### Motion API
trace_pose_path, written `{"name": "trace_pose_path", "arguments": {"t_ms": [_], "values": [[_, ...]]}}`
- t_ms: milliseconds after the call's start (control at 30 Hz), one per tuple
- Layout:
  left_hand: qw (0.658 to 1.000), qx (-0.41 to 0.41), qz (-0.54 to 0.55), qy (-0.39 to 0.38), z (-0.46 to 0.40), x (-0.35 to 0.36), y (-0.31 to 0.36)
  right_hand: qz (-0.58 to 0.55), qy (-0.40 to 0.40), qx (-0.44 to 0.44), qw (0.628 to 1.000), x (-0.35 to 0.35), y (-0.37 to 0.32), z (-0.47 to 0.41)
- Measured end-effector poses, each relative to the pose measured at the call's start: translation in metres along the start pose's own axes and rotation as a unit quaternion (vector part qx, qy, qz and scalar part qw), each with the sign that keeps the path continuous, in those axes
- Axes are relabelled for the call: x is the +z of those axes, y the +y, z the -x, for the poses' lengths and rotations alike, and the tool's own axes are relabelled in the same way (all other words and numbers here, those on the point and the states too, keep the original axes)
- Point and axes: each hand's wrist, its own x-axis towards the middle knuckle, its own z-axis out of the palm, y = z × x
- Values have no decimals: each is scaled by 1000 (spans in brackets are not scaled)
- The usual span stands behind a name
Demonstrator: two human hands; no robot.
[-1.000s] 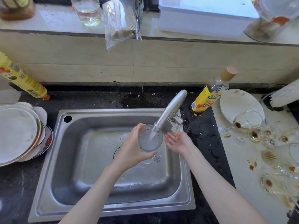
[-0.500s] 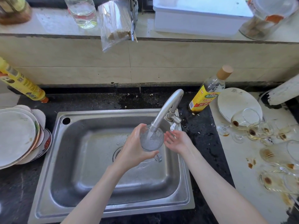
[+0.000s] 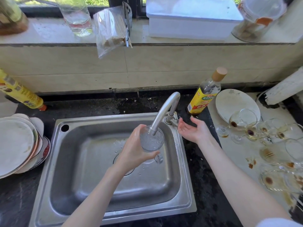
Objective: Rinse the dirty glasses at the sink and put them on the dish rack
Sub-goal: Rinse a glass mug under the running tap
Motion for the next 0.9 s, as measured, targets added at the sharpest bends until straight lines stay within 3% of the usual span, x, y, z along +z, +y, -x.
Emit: {"name": "trace_pose_path", "arguments": {"t_ms": [200, 367, 433, 500, 667, 900], "values": [[999, -16, 11, 30, 4, 2, -1, 193, 8, -21, 981, -19, 19, 9], [992, -65, 44, 100, 12, 12, -7, 412, 30, 150, 898, -58, 76, 30], [990, -77, 45, 109, 16, 15, -12, 396, 9, 191, 898, -61, 94, 34], [989, -77, 55, 110, 20, 18, -16, 312, 6, 197, 929, -58, 103, 37], [979, -89, 140, 117, 34, 23, -19, 83, 9, 129, 988, -47, 110, 36], [956, -179, 234, -16, 43, 16, -26, 103, -40, 46, 993, -52, 100, 45]]}}
